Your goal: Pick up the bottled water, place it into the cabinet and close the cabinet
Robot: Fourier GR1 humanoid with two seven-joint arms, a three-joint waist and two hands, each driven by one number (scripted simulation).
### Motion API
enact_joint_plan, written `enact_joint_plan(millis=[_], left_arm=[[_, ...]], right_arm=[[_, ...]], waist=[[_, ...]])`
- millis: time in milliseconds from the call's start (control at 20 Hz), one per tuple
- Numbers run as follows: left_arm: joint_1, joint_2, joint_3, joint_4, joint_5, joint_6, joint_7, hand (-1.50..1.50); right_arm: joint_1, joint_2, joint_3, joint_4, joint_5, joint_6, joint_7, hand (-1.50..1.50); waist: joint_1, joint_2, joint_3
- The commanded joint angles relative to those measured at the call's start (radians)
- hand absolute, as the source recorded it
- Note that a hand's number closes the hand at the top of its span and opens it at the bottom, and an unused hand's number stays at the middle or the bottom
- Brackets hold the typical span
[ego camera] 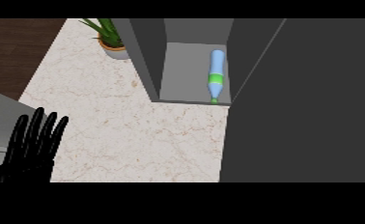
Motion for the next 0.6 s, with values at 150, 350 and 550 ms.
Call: enact_joint_plan(millis=[150, 350, 550], left_arm=[[0.049, 0.065, 0.049, -0.037, 0.043, -0.086, 0.004, -1.50], [0.065, 0.096, 0.073, -0.043, 0.061, -0.132, 0.004, -1.50], [0.081, 0.115, 0.087, -0.044, 0.068, -0.167, 0.000, -1.50]], right_arm=[[-0.054, 0.044, 0.269, -0.068, 0.053, -0.014, 0.108, 1.50], [-0.117, 0.022, 0.250, -0.059, 0.034, -0.024, 0.146, 1.50], [-0.178, 0.031, 0.242, -0.037, 0.029, -0.062, 0.192, 1.50]], waist=[[0.045, 0.014, 0.000], [0.100, 0.026, -0.001], [0.123, 0.031, -0.002]])
